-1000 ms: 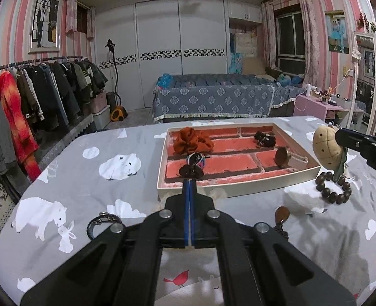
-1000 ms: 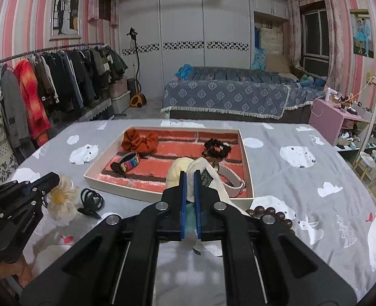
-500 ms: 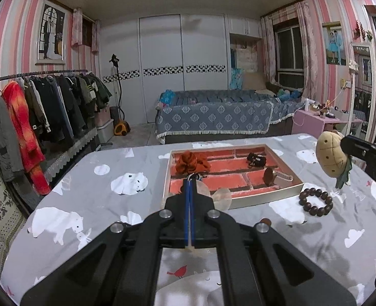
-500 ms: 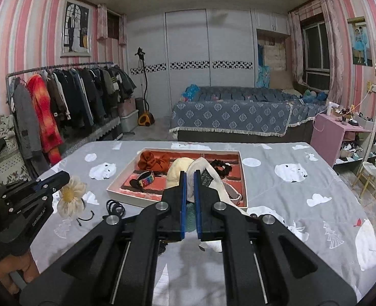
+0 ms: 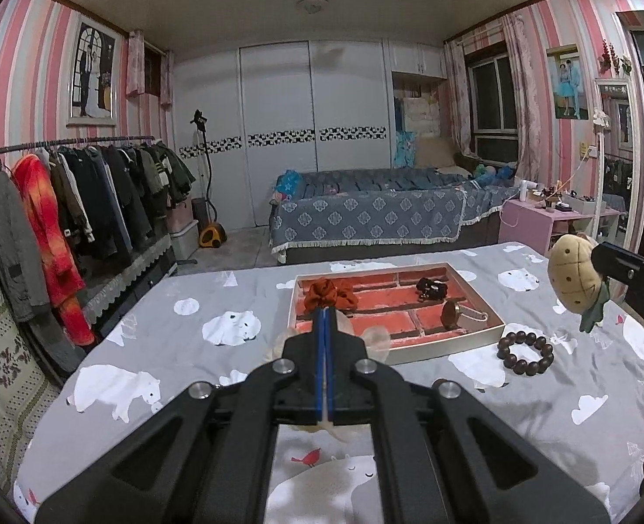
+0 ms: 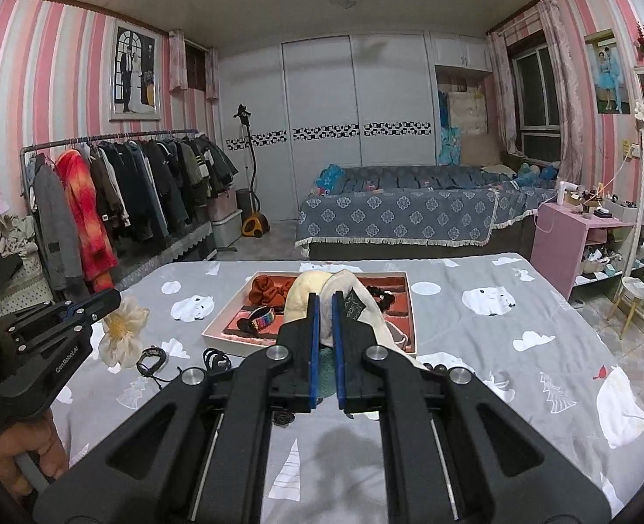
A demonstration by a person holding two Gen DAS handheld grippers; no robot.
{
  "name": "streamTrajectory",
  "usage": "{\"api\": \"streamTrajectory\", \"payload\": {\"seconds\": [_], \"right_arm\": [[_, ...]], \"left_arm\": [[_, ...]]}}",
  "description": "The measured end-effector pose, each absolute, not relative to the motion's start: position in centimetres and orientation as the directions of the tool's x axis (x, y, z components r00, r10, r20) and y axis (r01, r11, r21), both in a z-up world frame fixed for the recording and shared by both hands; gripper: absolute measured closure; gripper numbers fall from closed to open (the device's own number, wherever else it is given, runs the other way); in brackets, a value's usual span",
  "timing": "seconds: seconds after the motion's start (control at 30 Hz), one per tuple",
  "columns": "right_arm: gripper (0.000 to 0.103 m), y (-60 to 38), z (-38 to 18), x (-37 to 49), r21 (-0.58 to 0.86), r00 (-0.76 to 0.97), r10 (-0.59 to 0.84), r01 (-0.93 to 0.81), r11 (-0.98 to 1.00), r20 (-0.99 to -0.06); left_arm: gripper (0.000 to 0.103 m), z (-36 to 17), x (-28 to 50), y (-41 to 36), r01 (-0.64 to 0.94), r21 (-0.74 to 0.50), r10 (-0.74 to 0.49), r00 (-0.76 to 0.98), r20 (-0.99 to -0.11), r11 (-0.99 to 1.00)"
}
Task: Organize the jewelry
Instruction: 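Carry the flower clip and card holder over the brick-pattern tray with both tools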
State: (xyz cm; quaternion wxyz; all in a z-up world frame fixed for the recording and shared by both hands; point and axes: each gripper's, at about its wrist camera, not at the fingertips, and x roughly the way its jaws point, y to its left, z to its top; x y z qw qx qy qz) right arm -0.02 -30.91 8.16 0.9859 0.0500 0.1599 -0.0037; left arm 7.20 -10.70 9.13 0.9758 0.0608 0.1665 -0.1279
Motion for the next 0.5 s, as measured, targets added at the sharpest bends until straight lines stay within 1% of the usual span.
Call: {"api": "streamTrajectory", "payload": {"seconds": [0.3, 0.5], "right_arm": [[0.097, -31.4, 8.4, -0.4, 0.101, 0.951, 0.019, 0.013, 0.995, -0.307], [0.097, -31.5, 8.9, 0.9, 0.096, 0.952, 0.027, 0.002, 0.995, -0.304]], "left_arm": [[0.103, 10.3, 7.2, -11.0, 0.252, 0.075, -0.218, 0.924, -0.313, 0.965], [0.103, 11.2, 8.9, -11.5, 0.248, 0.083, -0.214, 0.931, -0.294, 0.965]]}}
